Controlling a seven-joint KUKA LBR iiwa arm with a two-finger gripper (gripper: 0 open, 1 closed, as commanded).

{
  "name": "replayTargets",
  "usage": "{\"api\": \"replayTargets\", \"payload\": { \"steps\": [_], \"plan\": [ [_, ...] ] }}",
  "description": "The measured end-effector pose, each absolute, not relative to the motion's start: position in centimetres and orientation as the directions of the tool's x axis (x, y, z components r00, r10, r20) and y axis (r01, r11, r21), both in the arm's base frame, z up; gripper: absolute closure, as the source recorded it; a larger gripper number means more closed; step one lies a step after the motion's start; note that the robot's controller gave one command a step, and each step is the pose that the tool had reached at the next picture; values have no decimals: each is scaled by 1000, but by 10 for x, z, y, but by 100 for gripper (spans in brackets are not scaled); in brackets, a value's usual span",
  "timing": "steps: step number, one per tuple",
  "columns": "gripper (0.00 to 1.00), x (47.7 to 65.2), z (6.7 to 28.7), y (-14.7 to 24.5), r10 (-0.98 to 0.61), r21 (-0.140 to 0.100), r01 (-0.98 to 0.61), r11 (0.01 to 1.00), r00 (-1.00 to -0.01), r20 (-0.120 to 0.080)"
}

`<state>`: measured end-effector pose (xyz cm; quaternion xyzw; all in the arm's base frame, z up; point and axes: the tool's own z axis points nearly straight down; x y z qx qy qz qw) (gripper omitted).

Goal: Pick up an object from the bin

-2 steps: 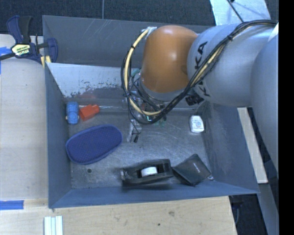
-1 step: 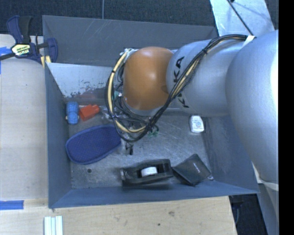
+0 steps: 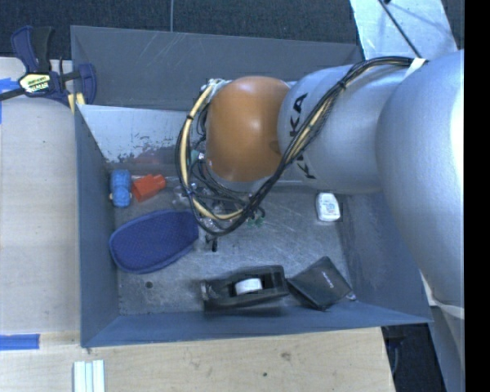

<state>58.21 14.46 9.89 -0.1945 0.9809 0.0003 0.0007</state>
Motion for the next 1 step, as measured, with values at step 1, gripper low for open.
{"api": "replayTargets", "payload": {
  "steps": [1],
  "plan": [
    [100, 557, 226, 142, -411, -2, -411, 911, -911, -11]
  ]
}}
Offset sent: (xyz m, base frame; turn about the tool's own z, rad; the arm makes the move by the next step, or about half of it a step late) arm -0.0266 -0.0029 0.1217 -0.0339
